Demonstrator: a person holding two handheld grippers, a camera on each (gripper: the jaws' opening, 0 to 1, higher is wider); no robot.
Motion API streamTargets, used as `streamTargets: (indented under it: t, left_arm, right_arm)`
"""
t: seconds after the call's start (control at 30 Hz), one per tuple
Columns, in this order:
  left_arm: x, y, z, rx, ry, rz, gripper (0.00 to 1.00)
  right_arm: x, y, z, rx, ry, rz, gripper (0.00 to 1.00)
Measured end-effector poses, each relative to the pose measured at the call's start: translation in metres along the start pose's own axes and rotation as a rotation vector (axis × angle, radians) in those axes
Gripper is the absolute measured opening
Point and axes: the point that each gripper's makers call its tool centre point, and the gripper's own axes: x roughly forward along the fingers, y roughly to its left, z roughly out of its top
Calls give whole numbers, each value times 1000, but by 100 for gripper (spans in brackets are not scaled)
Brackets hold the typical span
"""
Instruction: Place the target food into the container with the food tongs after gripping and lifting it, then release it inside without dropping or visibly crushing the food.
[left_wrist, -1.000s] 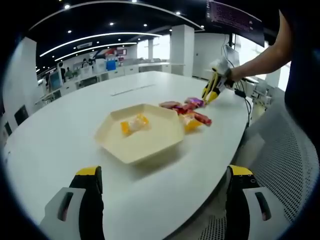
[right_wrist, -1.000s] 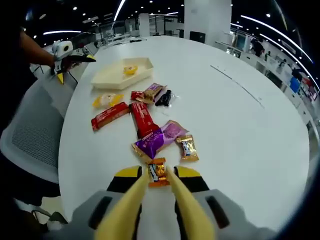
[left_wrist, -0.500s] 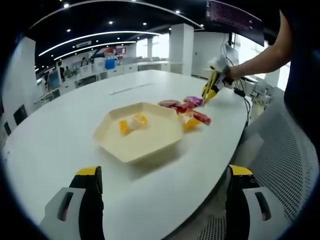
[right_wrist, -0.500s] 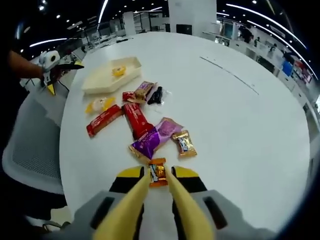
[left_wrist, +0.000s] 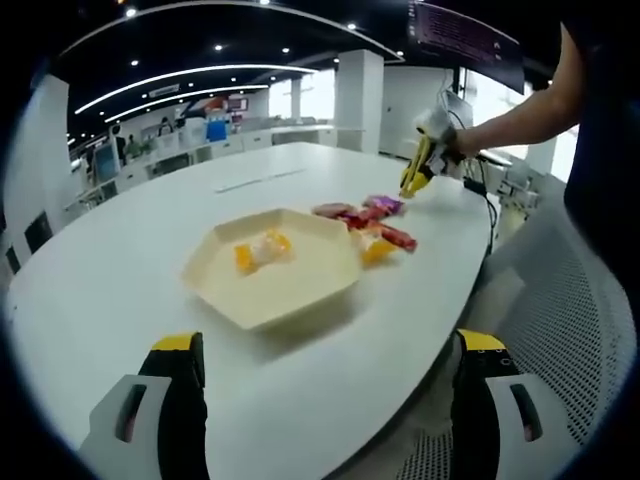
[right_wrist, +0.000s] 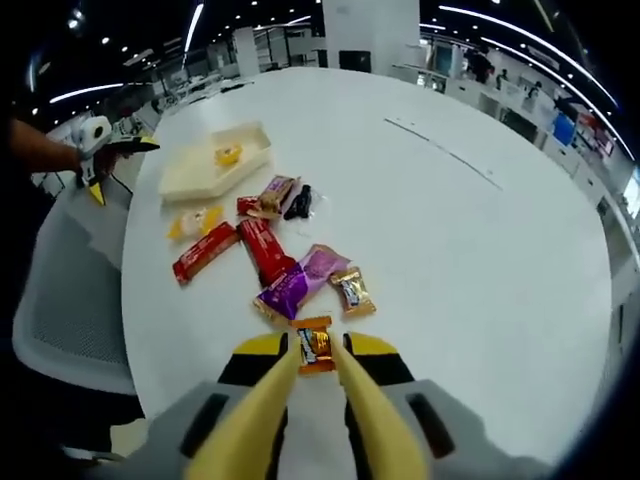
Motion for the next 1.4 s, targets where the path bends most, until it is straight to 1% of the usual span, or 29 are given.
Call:
streamTargets:
  t: [0.27,0.43,0.5,0.67,1.13,1.27,1.4]
  left_arm:
    - [-2,1,4,5,-16,16,99]
    - [-3,1,7,13,-26,23,99]
    - [-3,1,6,19,-21,26,99]
    - [-2,1,6,22,-17,27,99]
    - [-3,2,8,31,-23,37,99]
    - [-4,2,8,32,-23,38,99]
    - [-3,2,8,37,-23,39,99]
  right_arm:
    - [-15,-7,18,11,-21,-25,20]
    - [-25,-8,31,-1,-28,-40,20]
    - [-29,-11,37,10,-39,-45,20]
    - [-35,-13,47,11,-49,-57,20]
    - [-40,-11,59,7,-57,-57,21]
    - [-39,-7,66,2,-58,-51,21]
    - [-36,1,80,-19,-65,-39,21]
